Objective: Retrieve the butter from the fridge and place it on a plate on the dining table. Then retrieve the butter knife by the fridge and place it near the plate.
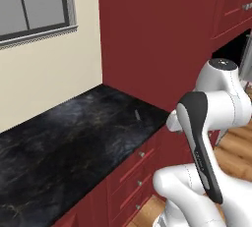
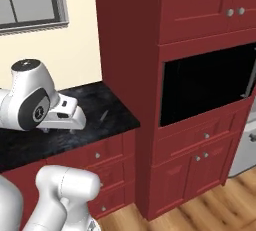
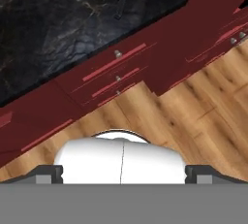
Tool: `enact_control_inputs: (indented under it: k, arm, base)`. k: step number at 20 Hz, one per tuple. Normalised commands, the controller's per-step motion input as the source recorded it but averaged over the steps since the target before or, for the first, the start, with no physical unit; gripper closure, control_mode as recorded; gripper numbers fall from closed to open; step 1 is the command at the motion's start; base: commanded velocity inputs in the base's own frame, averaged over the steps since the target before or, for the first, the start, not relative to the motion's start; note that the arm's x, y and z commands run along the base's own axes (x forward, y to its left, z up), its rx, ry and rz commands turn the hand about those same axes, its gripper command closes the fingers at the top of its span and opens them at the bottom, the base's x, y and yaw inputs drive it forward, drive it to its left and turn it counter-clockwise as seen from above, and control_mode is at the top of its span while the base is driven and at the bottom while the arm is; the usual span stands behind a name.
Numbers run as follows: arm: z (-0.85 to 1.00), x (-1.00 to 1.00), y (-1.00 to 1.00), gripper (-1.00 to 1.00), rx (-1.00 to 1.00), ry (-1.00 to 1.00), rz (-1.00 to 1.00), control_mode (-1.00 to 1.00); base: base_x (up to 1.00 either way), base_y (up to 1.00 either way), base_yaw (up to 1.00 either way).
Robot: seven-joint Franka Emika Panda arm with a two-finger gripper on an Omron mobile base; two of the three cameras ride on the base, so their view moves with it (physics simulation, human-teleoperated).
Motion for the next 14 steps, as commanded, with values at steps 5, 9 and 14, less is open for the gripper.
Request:
enact_control_inputs:
  k: [5,9,14]
  arm:
    - [0.00,0.00,0.00,-1.00,0.00,0.00,0.00,1.00]
    - [0.00,0.00,0.00,-1.00,0.00,0.00,0.00,-1.00]
    - [-0.16,0.59,-0.15,-1.00,0.01,-0.05,-0.07,-1.00]
  base:
    - [0.55,0.20,0.00]
    - [0.30,-0.01,0.01]
    - [0.00,0.00,0.00]
